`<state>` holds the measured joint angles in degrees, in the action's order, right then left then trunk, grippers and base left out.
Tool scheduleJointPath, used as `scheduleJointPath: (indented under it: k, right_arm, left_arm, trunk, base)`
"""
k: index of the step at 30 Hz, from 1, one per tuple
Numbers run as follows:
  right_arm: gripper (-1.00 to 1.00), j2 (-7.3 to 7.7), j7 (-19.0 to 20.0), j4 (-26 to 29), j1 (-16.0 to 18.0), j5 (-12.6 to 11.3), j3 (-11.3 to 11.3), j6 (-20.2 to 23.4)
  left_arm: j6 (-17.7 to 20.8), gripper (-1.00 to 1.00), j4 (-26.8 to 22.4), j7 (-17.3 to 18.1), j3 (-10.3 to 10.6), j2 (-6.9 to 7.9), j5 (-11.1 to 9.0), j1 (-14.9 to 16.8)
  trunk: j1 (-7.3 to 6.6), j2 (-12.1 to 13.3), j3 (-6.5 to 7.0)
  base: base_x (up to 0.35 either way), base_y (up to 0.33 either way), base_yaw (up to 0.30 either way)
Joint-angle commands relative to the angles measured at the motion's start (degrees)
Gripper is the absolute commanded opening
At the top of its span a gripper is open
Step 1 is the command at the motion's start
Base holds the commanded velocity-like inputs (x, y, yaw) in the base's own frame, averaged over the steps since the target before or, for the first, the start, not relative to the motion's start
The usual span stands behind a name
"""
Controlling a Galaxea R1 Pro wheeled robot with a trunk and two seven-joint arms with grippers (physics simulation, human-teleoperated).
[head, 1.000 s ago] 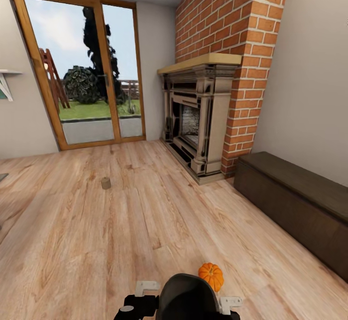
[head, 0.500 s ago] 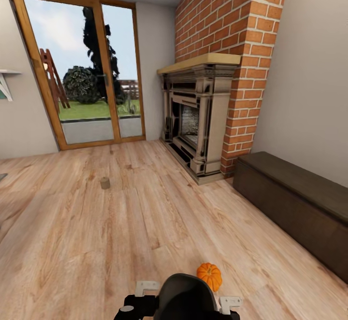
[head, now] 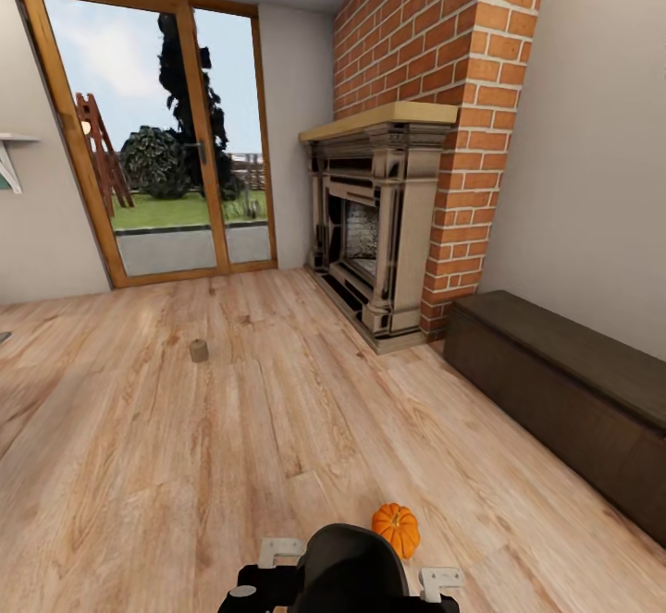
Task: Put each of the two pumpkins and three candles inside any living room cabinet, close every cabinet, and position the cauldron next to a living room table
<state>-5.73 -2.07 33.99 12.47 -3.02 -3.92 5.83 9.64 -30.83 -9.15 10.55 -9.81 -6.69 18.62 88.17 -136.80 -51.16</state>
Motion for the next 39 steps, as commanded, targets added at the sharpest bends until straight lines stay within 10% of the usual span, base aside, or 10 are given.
scheduleJointPath:
  k: [1,30,39]
  right_arm:
    - [1.0,0.03,-0.22,0.12,0.01,-0.31,-0.21,0.32]
    - [1.0,-0.07,-0.41,0.76,0.12,-0.49,-0.19,0.99]
    - [1.0,-0.07,-0.48,-0.12,10.55,-0.49,-0.21,8.82]
  left_arm:
    - [0.28,1.0,-0.11,-0.52,0.43,0.06,-0.6,0.02]
    - [0.22,1.0,0.85,-0.43,1.13,-0.03,-0.6,0.02]
    - [0.4,1.0,0.12,-0.46,1.31,0.16,-0.57,0.04]
  trunk:
    - [-0.01,-0.02,-0.06]
    - [3.73,-6.56,-4.93]
    - [3.91,-6.66,-6.48]
  base:
    - [0.0,0.0,0.0]
    - [0.0,0.0,0.0]
    - [0.0,0.0,0.0]
